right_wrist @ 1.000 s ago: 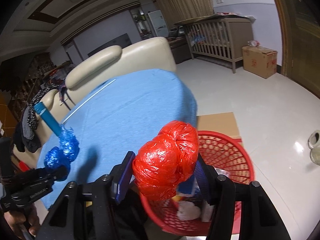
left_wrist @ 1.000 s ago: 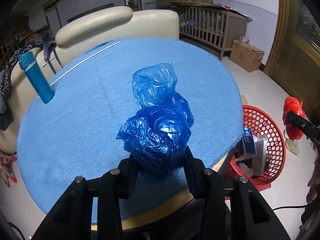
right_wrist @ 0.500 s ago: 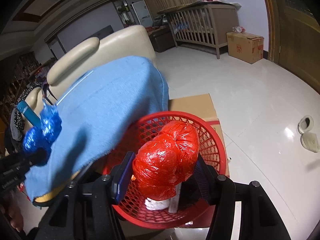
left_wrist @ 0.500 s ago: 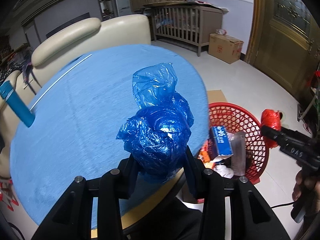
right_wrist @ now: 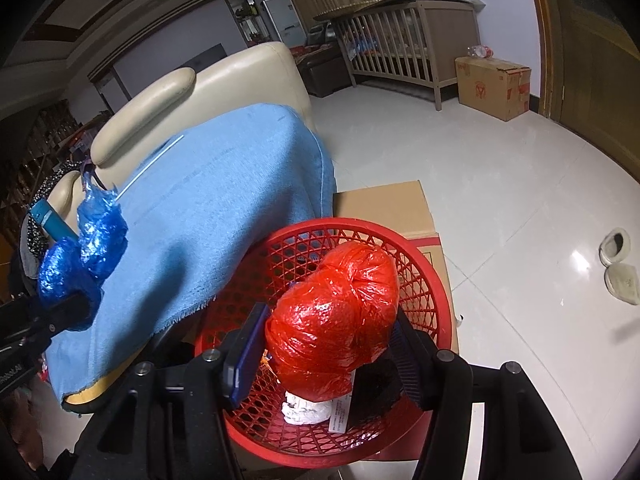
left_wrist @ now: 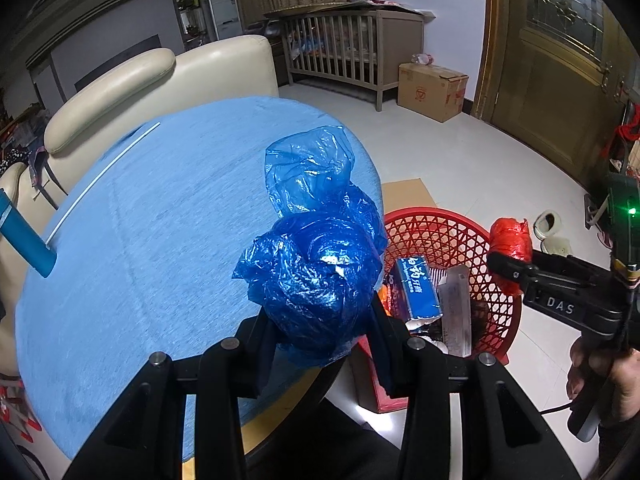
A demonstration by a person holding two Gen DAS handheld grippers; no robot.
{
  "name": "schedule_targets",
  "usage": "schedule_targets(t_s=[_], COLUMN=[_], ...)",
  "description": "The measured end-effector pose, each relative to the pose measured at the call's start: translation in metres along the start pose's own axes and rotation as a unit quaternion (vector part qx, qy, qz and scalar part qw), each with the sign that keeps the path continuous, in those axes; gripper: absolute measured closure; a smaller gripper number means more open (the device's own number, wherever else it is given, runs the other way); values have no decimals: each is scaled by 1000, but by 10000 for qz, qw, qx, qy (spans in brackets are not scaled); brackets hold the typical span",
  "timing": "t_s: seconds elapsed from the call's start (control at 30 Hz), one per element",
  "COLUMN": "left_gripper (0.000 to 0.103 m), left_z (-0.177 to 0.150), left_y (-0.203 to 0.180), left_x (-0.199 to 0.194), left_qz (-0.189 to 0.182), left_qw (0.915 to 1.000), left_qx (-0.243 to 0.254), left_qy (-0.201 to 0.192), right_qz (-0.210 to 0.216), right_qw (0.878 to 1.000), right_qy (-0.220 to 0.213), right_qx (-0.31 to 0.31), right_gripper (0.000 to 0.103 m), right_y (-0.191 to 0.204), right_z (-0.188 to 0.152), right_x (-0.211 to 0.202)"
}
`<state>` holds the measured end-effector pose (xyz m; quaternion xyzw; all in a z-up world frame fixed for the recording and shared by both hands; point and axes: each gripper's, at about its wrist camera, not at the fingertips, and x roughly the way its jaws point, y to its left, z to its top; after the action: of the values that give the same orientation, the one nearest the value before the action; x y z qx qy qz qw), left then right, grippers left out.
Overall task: Collect trash
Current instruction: 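Carry the red bag over the red basket and open the right gripper, then lower the blue bag into the red basket and open the left gripper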
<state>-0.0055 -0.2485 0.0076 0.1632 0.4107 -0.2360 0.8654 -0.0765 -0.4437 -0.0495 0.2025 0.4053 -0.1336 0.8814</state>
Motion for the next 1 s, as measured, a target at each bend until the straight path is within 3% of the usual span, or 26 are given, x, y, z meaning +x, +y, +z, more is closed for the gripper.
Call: schedule_targets(t_s=[0.2, 0.33, 0.43, 1.0], left_gripper=[60, 60, 60, 60], left_z=[-1, -1, 0, 14], left_y=[0, 4, 4, -32], left_x=[0, -1, 1, 24], left_qz=[-35, -64, -86, -481], left_qw=[10000, 9999, 9999, 9968], left_qx=[44, 84, 96, 548], left_qy=[-1, -4, 14, 337], right_qz=[-42, -58, -1, 253], right_qw=[9998, 9986, 9983, 9957], right_qy=[125, 451, 486, -276], right_qx=[148, 274, 330, 847], right_gripper=[39, 27, 25, 23], right_y=[-8, -13, -16, -39], right_z=[2, 0, -3, 10], right_x=[8, 21, 22, -25])
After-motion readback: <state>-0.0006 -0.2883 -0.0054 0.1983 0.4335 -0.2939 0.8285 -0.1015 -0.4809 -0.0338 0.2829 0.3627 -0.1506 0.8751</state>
